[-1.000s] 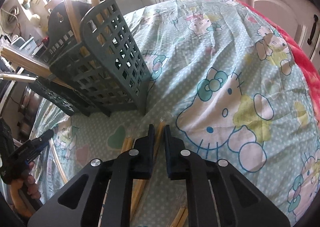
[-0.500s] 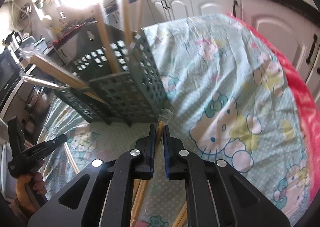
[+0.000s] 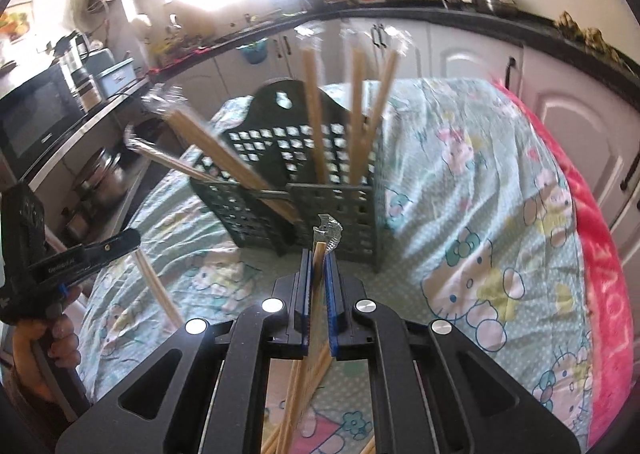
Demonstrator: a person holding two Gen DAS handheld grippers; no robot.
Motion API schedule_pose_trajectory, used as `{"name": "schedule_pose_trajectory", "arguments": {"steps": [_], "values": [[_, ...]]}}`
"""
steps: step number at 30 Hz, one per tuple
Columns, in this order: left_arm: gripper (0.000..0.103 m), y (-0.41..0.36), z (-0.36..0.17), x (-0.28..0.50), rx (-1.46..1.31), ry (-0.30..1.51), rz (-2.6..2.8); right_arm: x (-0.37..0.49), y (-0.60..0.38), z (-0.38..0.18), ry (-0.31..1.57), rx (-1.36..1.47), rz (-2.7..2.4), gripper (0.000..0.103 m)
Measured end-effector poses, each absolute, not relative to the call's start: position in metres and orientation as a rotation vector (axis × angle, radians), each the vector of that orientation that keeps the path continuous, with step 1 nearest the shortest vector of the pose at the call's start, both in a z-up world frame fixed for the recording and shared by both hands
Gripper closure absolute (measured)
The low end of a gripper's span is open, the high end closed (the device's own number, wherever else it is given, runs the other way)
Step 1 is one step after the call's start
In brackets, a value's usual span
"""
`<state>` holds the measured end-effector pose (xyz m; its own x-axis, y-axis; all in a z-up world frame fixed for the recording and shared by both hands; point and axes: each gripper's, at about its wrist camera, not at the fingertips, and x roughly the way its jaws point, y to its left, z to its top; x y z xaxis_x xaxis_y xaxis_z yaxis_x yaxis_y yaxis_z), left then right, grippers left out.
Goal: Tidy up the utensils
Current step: 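Lift both held chopsticks upright and carry them above the caddy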
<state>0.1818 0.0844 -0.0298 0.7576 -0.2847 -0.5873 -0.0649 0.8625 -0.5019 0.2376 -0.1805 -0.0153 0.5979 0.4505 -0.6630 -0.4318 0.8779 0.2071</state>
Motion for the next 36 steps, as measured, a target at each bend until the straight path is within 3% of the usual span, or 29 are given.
{"name": "schedule_pose_trajectory", "arguments": {"steps": [15, 36], "values": [[0.101, 0.033, 0.041, 0.166, -0.410, 0.578, -0.263, 0.198, -0.163, 0.035, 0.632, -0.049, 0.600, 0.097], [0.101, -0.007, 0.092, 0.181, -0.350, 0.489, -0.374, 0.183, -0.183, 0.079, 0.461, -0.037, 0.567, 0.097]]}}
